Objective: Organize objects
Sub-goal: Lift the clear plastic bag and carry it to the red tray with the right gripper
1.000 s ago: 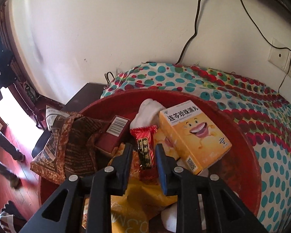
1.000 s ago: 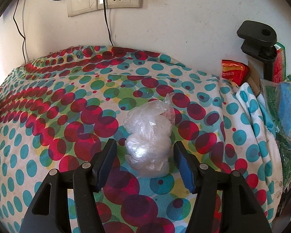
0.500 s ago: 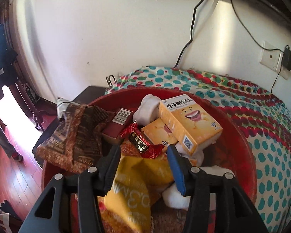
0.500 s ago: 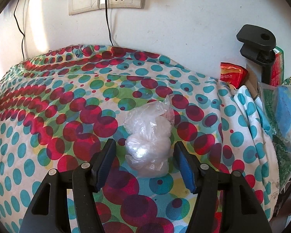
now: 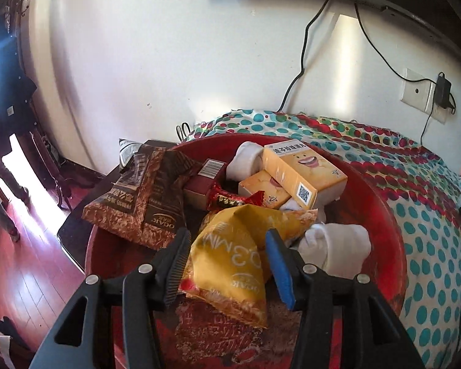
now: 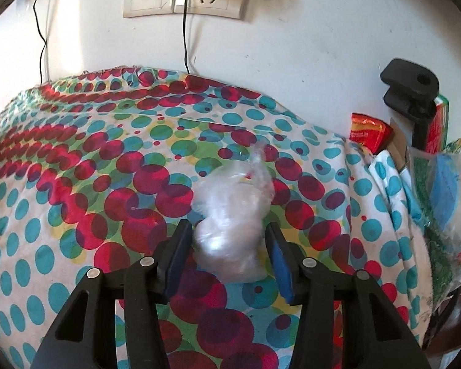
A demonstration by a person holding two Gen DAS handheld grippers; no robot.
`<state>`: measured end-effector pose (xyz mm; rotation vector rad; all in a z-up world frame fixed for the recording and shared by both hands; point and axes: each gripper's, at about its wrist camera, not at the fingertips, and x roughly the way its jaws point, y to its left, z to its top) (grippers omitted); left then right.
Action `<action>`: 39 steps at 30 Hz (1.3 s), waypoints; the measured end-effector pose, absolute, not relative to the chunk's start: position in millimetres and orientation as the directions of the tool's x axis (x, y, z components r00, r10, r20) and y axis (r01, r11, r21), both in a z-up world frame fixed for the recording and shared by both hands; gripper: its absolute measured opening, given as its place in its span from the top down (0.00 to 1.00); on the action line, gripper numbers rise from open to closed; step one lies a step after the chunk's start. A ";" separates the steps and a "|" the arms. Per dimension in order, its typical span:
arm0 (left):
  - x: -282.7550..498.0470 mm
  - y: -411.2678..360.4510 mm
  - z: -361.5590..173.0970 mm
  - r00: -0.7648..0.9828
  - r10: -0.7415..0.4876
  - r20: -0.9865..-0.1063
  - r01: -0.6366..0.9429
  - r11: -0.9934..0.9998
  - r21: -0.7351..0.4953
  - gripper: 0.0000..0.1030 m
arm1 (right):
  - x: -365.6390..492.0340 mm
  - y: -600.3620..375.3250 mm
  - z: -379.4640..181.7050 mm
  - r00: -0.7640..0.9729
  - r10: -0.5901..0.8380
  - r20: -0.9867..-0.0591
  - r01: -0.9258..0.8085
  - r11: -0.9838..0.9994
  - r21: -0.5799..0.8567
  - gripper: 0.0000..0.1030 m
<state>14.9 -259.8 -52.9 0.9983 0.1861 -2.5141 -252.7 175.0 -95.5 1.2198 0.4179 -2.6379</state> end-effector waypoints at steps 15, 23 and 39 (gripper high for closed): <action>19.7 -267.3 -54.2 -0.666 -0.291 -0.686 0.405 -0.914 -0.006 0.50 | -232.0 149.1 -88.8 -0.645 0.006 -0.764 0.213 -0.959 -0.187 0.66; 18.0 -258.4 -55.0 -0.663 -0.273 -0.698 0.381 -0.925 0.000 0.50 | -190.6 131.9 -68.7 -0.651 -0.110 -0.751 0.264 -0.960 -0.089 0.66; 22.8 -271.1 -46.4 -0.643 -0.277 -0.714 0.421 -0.907 -0.027 0.50 | -110.8 9.1 -32.9 -0.565 -0.372 -0.736 0.540 -0.841 0.010 0.65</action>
